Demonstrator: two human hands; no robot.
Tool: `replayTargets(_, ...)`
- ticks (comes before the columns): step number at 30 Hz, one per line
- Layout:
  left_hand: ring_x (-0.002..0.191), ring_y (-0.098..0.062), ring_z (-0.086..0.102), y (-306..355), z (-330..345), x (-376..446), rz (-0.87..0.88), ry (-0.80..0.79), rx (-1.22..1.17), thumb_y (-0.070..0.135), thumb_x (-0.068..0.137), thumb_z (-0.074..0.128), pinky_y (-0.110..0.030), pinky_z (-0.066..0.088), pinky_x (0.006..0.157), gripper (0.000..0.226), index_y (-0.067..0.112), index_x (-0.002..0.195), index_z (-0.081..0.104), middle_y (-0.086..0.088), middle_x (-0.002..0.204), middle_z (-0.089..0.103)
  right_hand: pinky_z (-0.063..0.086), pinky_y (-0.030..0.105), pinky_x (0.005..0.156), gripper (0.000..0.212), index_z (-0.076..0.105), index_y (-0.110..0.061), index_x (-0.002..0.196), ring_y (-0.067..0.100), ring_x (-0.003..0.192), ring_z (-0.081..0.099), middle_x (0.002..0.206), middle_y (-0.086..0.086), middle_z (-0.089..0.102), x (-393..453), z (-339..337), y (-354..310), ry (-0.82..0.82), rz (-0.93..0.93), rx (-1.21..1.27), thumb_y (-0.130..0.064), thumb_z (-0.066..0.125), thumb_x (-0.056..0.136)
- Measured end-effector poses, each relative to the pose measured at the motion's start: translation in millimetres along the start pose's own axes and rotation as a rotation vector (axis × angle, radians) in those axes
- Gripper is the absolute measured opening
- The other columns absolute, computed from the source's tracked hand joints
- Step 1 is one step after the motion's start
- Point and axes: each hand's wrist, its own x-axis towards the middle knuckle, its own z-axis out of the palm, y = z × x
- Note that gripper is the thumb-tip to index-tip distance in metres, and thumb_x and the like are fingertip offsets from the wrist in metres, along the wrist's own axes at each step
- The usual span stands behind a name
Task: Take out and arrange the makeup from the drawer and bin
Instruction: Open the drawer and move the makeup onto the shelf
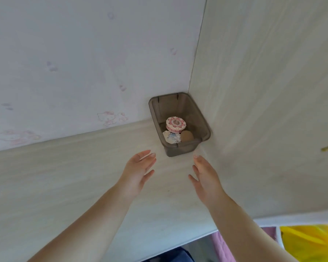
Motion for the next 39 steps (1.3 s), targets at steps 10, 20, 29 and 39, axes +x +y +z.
replayTargets(10, 0.107, -0.010, 0.062, -34.8, -53.1, 0.5, 0.046, -0.183, 0.196, 0.014, 0.088, 0.063, -0.028, 0.048, 0.086, 0.021, 0.022, 0.106, 0.059, 0.005, 0.107, 0.069, 0.033, 0.040, 0.112, 0.050, 0.042, -0.021, 0.139, 0.007, 0.121, 0.045, 0.130, -0.010, 0.047, -47.7, 20.0, 68.2, 0.032, -0.210, 0.007, -0.026, 0.057, 0.091)
replayTargets(20, 0.100, -0.011, 0.063, -76.1, -74.7, -27.6, 0.348, -0.451, 0.290, 0.012, 0.072, 0.075, -0.032, 0.046, 0.090, 0.031, 0.023, 0.099, 0.063, 0.007, 0.094, 0.073, 0.043, 0.034, 0.105, 0.041, 0.055, -0.027, 0.127, -0.001, 0.111, 0.057, 0.122, -0.015, 0.058, -55.3, -17.1, 126.5, 0.063, -0.479, -0.200, -0.024, 0.063, 0.087)
replayTargets(29, 0.092, -0.001, 0.065, -148.9, -155.0, -84.5, 0.554, -0.630, 0.324, 0.020, 0.071, 0.069, -0.018, 0.050, 0.080, 0.030, 0.022, 0.100, 0.063, 0.005, 0.098, 0.071, 0.052, 0.036, 0.082, 0.012, 0.062, -0.031, 0.086, 0.016, 0.084, 0.065, 0.083, -0.009, 0.067, -96.7, -46.0, 222.2, 0.301, -0.944, -0.439, -0.019, 0.066, 0.086)
replayTargets(39, 0.106, -0.009, 0.063, -229.2, -238.4, -104.3, 0.342, -0.494, 0.351, 0.025, 0.085, 0.065, -0.033, 0.048, 0.096, 0.014, 0.026, 0.098, 0.067, 0.007, 0.104, 0.072, 0.043, 0.022, 0.079, 0.036, 0.056, -0.029, 0.123, 0.010, 0.105, 0.057, 0.126, -0.014, 0.054, -100.4, -50.0, 324.2, 0.261, -0.704, -1.422, -0.042, 0.056, 0.089)
